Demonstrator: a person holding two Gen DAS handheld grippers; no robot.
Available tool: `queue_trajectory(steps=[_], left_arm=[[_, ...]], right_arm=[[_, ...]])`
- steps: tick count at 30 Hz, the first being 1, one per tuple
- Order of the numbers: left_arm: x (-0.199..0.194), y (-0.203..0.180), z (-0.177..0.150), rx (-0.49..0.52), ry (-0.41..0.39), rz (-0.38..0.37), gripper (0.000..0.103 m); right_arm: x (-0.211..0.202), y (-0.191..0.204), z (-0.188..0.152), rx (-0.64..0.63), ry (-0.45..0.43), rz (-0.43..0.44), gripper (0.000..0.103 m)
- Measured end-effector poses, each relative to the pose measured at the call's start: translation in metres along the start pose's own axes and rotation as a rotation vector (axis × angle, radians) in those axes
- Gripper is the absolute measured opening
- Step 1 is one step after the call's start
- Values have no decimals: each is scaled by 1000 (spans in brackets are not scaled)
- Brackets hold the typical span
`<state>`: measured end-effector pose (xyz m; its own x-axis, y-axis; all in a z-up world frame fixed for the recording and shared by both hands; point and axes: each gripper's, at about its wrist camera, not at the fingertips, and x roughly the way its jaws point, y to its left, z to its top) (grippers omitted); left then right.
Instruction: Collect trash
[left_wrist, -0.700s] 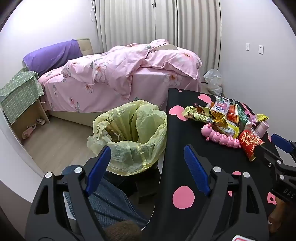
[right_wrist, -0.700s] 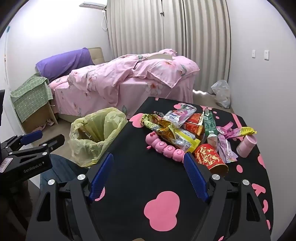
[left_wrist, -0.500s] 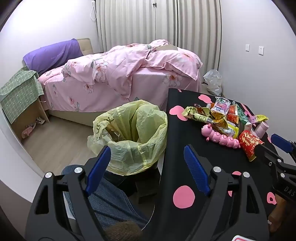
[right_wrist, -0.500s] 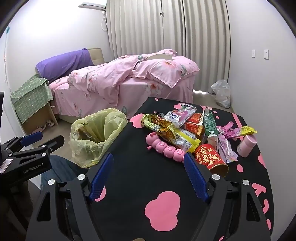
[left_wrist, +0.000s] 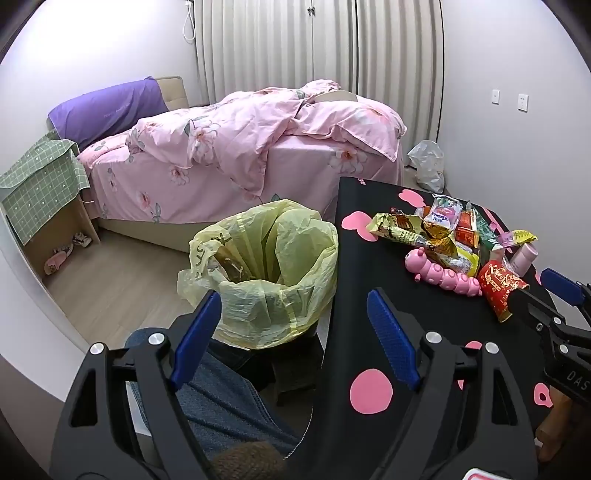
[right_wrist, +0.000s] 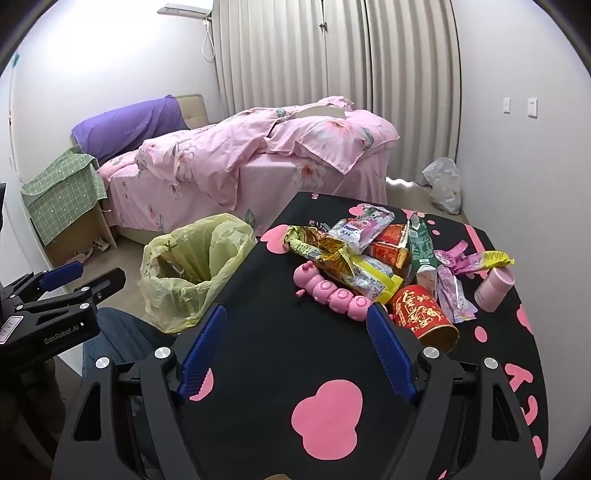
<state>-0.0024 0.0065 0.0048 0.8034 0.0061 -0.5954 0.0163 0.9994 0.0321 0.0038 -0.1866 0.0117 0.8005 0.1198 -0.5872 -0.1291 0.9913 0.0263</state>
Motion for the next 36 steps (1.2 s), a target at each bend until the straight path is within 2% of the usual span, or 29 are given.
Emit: queue_trajectory(steps=[36], left_arm=[[-4, 7, 1, -2, -2, 1, 77]], right_arm=[[2, 1, -4, 3, 5, 2, 75]])
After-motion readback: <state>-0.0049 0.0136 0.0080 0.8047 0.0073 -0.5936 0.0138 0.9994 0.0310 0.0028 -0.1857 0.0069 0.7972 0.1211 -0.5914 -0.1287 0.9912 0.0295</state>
